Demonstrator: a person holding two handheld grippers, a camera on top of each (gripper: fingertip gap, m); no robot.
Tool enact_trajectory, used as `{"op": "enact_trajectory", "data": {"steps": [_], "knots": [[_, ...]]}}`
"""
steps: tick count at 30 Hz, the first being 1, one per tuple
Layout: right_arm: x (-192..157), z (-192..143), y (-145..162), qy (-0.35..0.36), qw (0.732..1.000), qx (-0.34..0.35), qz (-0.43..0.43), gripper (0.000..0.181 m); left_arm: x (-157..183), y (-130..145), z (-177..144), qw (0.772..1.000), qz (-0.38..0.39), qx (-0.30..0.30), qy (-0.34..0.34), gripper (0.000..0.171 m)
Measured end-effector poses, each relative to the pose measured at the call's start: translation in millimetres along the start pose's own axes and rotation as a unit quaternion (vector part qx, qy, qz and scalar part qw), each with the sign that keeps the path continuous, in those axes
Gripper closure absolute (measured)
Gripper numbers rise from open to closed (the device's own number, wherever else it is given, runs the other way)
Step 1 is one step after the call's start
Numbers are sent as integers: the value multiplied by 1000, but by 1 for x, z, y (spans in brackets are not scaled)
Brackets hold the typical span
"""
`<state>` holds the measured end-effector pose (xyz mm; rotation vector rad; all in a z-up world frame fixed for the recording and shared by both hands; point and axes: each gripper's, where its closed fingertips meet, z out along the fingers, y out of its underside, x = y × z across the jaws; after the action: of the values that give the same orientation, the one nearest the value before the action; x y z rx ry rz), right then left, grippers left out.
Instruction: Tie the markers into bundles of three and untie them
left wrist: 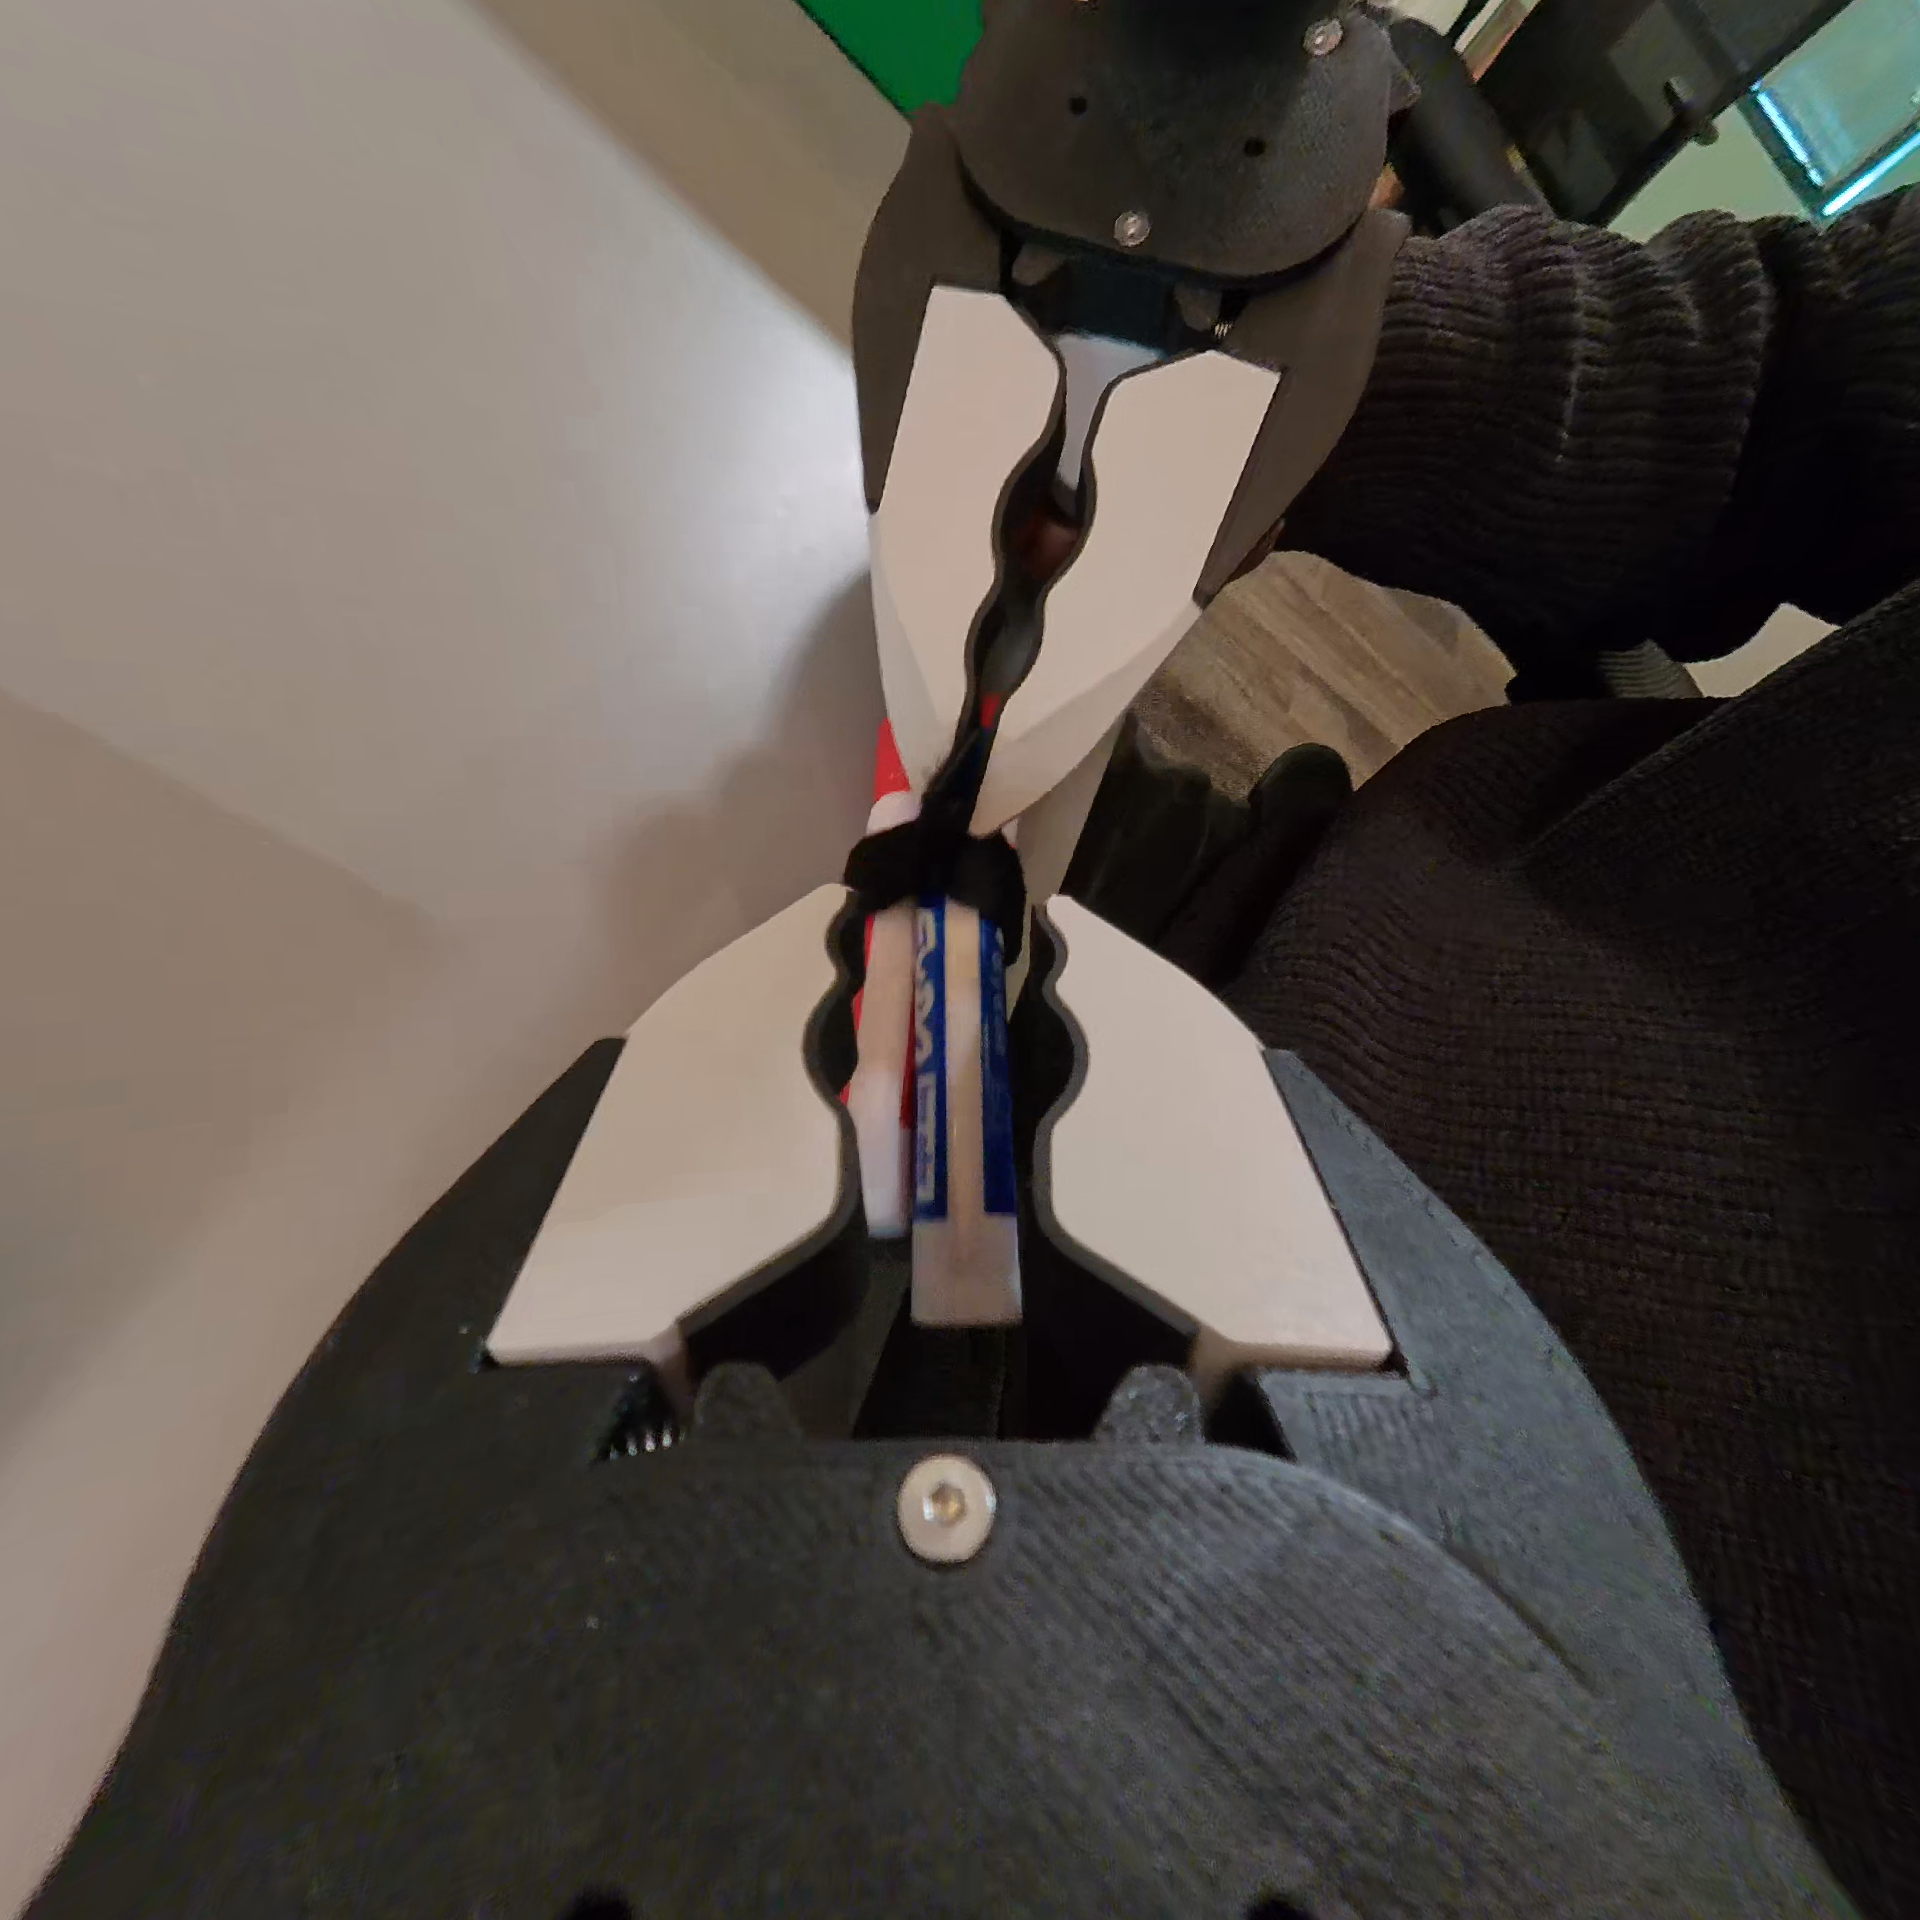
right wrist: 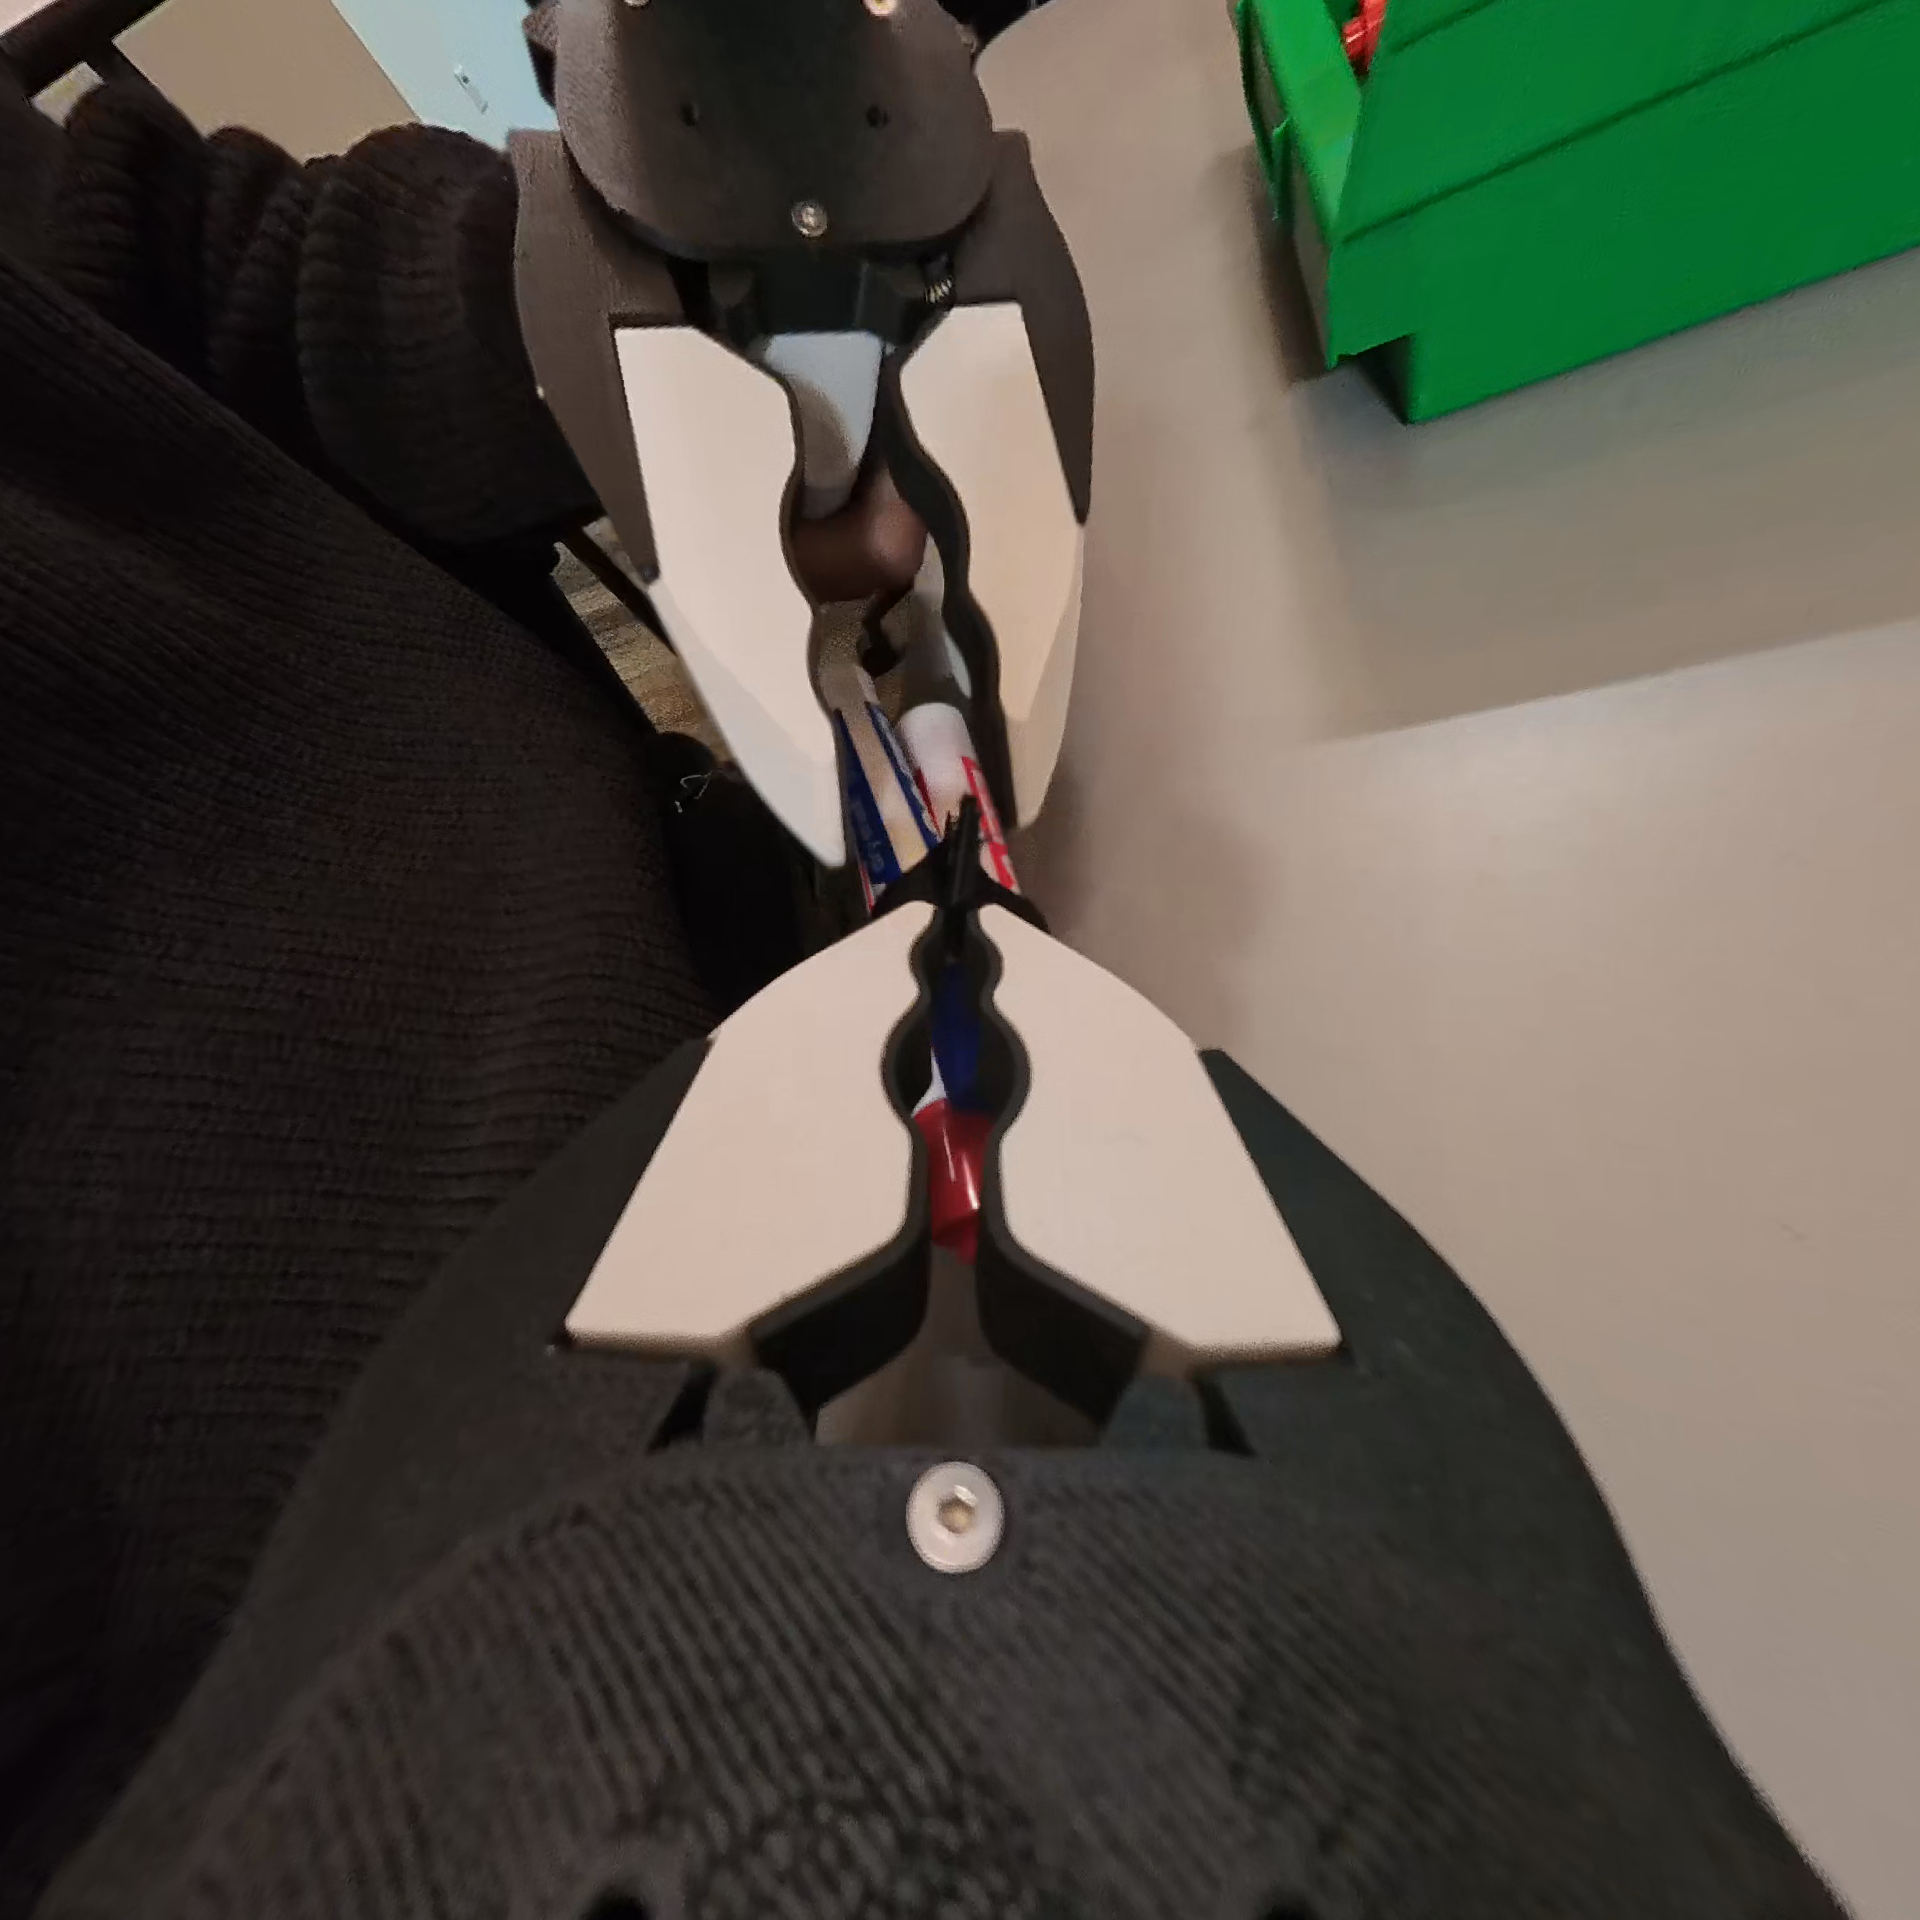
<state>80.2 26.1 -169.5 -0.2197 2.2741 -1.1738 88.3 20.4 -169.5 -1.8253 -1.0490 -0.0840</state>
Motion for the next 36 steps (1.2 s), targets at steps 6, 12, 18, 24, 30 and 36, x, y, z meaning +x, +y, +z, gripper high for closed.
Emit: {"op": "enact_trajectory", "data": {"steps": [6,12,18,24,30,36], "knots": [[9,-11,-3,16,1000,12,5,178,-12,5,-21,1000,1,-3,-23,140],[21,-26,-3,40,999,23,10,178,-20,12,-24,999,-4,-26,-40,158],[24,-27,0,44,999,15,9,178,-20,12,-28,999,-12,-24,-32,158],[26,-30,1,45,999,19,16,178,-29,18,-39,998,-16,-34,-43,158],[26,-29,-1,43,999,21,19,178,-28,21,-29,998,-36,-40,-37,171],[28,-30,1,42,998,23,29,178,-38,19,-24,995,-76,-27,-56,171]]}}
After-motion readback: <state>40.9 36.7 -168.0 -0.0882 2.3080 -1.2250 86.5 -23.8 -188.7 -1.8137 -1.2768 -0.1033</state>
